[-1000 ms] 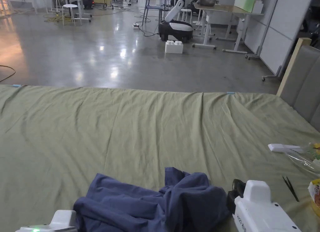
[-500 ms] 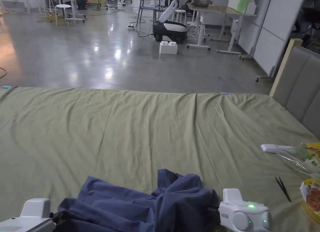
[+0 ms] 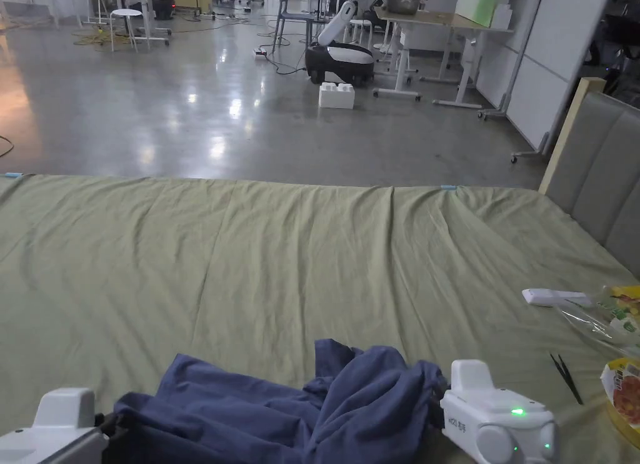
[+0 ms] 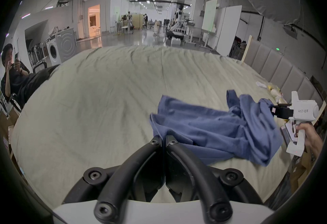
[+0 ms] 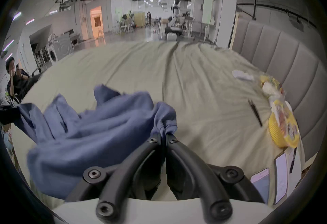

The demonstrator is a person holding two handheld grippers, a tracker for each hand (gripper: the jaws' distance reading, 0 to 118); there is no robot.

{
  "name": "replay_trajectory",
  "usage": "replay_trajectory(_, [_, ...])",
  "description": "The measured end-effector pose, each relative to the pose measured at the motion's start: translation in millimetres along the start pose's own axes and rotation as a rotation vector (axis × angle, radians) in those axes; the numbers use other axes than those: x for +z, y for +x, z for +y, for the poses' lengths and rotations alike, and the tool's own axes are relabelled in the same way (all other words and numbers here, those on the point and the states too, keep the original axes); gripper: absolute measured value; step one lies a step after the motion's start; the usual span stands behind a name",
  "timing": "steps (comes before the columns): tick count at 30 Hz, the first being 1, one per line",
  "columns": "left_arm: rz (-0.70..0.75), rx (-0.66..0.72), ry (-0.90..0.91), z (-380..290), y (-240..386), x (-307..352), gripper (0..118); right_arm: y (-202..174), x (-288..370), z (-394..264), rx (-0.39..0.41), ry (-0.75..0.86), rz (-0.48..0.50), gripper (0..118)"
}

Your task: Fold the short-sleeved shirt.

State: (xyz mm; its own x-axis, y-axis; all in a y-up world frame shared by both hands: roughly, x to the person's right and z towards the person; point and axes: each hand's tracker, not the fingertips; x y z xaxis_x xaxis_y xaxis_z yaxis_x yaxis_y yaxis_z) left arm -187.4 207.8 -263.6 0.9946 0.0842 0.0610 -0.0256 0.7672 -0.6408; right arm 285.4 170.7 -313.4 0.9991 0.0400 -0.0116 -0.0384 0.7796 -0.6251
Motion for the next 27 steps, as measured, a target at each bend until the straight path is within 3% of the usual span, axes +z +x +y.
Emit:
replay_trajectory(4, [-0.011, -0.003, 0.085, 30.5, -1.9, 17.1, 3, 2.5, 30.8, 32.2, 0.041, 0.097, -0.019, 4])
replay_trajectory(17, [0.011, 0.039, 0.321, 142.5, -37.6, 81.5, 3, 19.3, 115.5, 120.6, 0.022, 0.298, -0.058, 4])
replay_trajectory(27, [0.030, 0.085, 0.391, 193.3, -56.8, 88.7, 3, 4.7, 142.6, 179.7, 0.049, 0.392, -0.093, 4])
